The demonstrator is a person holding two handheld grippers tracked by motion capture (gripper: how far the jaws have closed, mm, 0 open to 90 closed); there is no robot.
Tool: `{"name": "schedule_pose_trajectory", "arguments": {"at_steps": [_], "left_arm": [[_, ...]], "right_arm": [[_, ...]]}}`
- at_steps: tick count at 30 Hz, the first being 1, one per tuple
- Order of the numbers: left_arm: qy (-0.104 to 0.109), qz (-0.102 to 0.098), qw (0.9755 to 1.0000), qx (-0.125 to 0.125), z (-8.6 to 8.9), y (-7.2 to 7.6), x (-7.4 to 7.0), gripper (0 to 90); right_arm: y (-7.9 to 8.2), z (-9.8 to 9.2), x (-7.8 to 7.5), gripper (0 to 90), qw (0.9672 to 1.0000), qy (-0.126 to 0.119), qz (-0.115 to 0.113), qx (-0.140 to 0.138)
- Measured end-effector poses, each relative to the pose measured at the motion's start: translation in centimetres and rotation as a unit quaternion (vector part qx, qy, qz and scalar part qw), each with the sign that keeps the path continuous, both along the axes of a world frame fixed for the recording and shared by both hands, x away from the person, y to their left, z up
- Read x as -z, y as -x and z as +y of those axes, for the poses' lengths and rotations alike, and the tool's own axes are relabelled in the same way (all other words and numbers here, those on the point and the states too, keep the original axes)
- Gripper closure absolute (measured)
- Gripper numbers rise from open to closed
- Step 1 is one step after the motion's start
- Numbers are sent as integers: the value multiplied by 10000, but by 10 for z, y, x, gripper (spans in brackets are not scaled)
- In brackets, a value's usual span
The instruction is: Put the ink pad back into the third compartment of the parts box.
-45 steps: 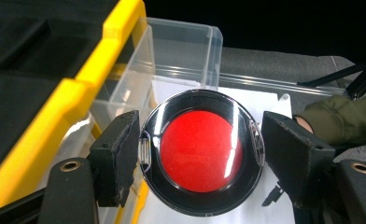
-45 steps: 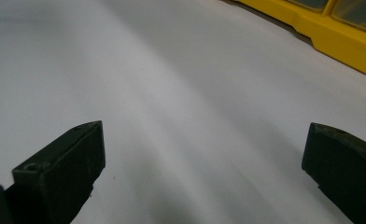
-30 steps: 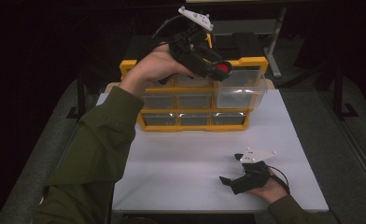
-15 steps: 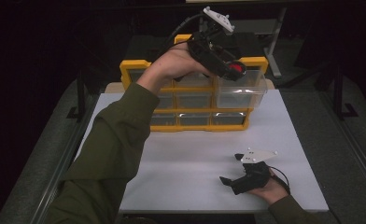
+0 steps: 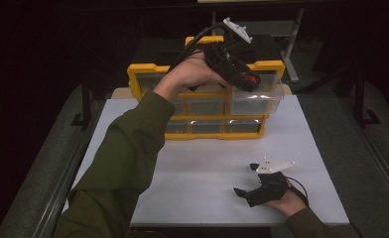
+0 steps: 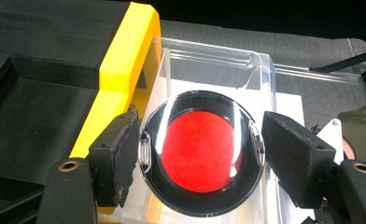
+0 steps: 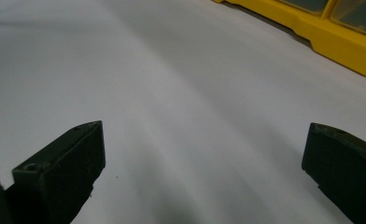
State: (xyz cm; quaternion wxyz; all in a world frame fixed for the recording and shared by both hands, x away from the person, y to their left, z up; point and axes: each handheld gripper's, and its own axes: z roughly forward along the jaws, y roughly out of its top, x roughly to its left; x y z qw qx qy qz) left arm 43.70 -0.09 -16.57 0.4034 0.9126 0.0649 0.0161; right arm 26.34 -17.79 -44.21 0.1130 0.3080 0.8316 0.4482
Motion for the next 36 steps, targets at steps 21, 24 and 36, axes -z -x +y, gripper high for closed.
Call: {"name": "schedule_pose_trajectory", "arguments": {"at_steps": [21,24,36], "left_arm": [[267,-187,9993,-158,54,18,-8,245],[293,-204,9992,-206,64,24,-5,238],[183,-281,9988,-354,94,47,18,198]], "right_arm": [[-1,-1,2,0,10000,-4,28,-15],[-1,-1,2,0,10000,6,41,-20],[-1,0,2,0,10000,38,56,-17]]}}
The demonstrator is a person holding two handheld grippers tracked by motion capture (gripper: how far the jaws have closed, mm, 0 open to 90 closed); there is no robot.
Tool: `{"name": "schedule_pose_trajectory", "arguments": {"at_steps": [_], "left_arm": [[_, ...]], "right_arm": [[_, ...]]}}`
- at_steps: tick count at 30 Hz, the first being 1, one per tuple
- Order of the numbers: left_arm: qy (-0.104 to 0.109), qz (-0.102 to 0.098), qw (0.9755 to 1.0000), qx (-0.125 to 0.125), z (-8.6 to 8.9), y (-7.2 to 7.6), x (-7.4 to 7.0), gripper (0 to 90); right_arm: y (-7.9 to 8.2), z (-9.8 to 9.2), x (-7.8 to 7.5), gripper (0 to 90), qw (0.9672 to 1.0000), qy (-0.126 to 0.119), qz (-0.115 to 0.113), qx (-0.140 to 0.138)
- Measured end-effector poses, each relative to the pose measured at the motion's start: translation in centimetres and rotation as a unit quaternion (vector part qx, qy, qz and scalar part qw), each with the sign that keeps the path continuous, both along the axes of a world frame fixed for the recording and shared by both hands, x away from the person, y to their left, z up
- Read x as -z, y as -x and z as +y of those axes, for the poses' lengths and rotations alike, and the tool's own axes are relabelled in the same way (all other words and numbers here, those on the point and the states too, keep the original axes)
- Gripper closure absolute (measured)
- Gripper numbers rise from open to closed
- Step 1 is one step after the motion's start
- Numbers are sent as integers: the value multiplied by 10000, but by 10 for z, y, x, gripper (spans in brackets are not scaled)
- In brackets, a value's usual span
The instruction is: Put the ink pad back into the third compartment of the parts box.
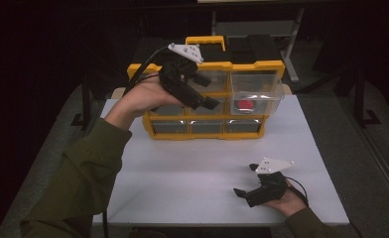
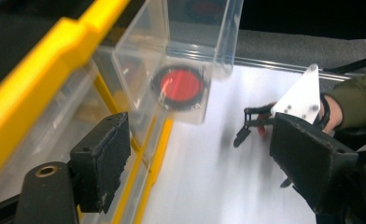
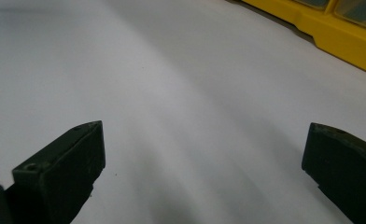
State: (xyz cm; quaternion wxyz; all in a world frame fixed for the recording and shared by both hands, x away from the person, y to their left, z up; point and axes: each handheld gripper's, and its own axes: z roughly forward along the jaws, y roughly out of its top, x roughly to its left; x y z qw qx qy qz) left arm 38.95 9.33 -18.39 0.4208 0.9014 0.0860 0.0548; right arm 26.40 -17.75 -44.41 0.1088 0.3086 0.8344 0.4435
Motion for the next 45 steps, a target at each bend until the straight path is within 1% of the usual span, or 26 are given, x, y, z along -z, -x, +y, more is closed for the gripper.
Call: {"name": "schedule_pose_trajectory", "arguments": {"at_steps": [3,11,21,25,28,36,41,45], "left_arm": [[9,-2,10000,-12,6,5,7,185],[47,33,9998,-174,25,18,26,145],[13,99,9994,-326,47,26,53,133],[-23,54,9992,-389,53,30,64,124],[-12,31,9989,-476,57,34,71,115],[-15,-31,9980,-634,71,45,98,80],[-35,-117,9971,-752,82,51,114,68],[34,-114,9961,-874,93,55,129,57]], "right_arm": [[0,0,0,0,10000,-3,-5,6],[0,2,0,0,10000,15,-11,3],[0,2,0,0,10000,35,-18,13],[0,2,0,0,10000,31,-17,19],[0,2,0,0,10000,31,-8,27],[0,1,0,0,10000,28,-14,25],[1,1,0,0,10000,32,-14,29],[1,1,0,0,10000,32,-22,37]]}}
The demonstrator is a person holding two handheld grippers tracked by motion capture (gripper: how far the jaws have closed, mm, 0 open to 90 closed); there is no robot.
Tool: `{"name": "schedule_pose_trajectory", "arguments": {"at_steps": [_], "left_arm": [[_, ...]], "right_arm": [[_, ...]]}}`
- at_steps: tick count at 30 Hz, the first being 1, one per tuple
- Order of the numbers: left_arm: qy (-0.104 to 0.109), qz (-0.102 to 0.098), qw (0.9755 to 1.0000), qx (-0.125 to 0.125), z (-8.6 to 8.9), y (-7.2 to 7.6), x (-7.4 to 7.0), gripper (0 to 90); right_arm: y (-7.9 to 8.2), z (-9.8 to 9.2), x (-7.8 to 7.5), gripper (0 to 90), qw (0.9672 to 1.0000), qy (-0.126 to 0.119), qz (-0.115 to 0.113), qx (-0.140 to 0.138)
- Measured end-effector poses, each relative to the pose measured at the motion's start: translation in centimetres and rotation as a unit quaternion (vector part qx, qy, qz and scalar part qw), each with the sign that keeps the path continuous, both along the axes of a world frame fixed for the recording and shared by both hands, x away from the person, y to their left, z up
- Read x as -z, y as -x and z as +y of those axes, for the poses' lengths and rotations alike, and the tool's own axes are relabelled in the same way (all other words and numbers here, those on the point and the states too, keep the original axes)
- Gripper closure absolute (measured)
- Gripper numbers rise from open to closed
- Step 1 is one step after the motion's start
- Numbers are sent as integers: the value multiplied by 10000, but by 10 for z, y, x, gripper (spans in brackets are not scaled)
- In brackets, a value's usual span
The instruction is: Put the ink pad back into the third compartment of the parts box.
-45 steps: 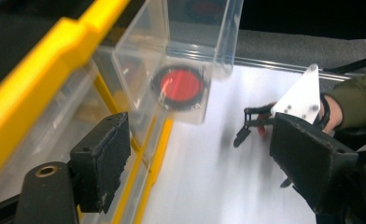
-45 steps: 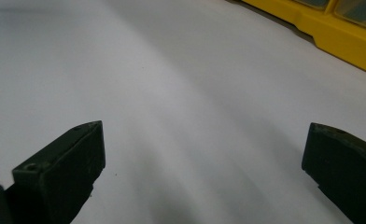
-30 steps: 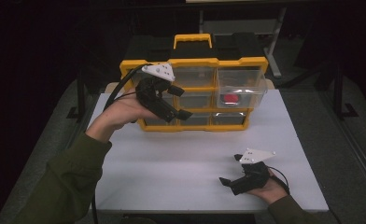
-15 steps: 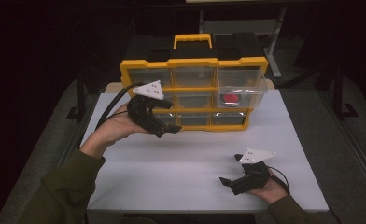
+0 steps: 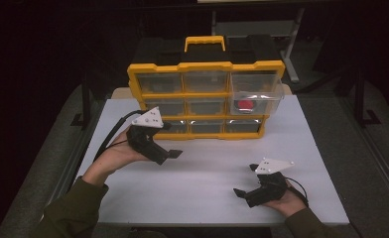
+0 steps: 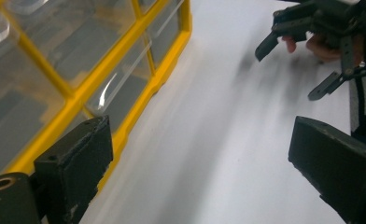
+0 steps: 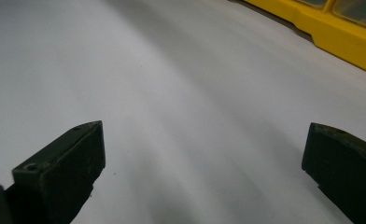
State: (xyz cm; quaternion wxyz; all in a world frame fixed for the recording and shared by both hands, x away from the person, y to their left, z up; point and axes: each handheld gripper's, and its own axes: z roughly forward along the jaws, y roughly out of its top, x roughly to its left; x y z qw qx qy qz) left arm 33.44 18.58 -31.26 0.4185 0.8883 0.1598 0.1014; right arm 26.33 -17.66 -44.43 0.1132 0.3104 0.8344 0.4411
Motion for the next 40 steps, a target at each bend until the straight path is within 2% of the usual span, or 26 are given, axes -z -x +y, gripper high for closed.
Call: {"name": "schedule_pose_trajectory", "arguments": {"at_steps": [8,15,25,31,36,40], "left_arm": [[-15,68,9999,-157,19,6,31,0],[45,48,9994,-347,34,13,58,0],[373,110,9974,-611,58,27,92,0],[465,167,9962,-711,66,37,113,0],[409,175,9963,-740,69,43,125,0],[340,235,9963,-749,70,44,129,0]], "right_arm": [[0,0,0,0,10000,4,-5,1],[0,0,0,0,10000,7,-2,12],[0,0,0,0,10000,17,-6,12],[0,0,1,0,10000,27,0,9],[0,0,1,0,10000,42,3,1],[0,0,2,0,10000,54,16,-10]]}}
